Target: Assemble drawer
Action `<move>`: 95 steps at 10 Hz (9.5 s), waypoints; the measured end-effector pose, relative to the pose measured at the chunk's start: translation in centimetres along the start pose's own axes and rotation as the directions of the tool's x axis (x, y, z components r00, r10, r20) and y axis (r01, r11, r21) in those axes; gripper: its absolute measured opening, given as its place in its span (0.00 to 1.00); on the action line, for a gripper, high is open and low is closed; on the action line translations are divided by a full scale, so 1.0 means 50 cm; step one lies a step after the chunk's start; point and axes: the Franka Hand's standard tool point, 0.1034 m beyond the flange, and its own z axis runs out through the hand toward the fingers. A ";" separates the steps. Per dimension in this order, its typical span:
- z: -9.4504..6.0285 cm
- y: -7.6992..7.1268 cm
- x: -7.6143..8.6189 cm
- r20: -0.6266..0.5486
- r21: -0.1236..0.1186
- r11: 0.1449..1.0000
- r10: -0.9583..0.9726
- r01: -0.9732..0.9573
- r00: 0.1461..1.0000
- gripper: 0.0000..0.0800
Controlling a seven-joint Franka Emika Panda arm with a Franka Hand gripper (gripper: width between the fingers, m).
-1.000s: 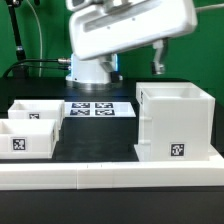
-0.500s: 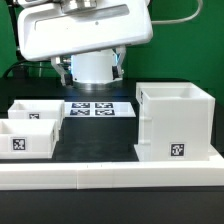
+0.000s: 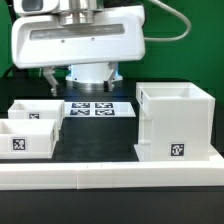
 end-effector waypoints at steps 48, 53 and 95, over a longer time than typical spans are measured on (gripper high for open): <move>0.127 0.048 -0.096 0.171 0.043 0.924 -0.381 0.379 0.909 0.05; 0.126 0.053 -0.094 0.150 0.095 0.694 -0.718 0.713 0.679 0.05; 0.173 -0.109 -0.086 0.089 0.154 -0.031 -0.995 0.988 -0.045 0.06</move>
Offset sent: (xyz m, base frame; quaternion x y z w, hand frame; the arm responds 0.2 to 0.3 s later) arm 0.0000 0.0000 0.0000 0.0000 0.0000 0.0000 1.0000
